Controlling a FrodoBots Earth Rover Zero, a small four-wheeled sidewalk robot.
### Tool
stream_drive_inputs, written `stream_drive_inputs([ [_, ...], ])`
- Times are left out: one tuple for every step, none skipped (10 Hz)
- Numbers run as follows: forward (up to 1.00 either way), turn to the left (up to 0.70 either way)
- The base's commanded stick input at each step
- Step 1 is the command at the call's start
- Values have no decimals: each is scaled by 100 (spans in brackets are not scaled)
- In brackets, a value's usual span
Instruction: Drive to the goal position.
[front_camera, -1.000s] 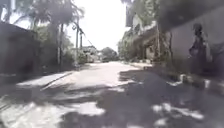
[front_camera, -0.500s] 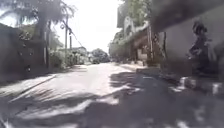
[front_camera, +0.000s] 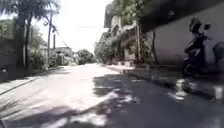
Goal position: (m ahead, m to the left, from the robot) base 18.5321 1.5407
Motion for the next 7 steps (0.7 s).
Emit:
stream_drive_inputs([
  [100,7],
  [100,7],
  [100,7],
  [100,7],
  [100,7],
  [100,7],
  [100,7],
])
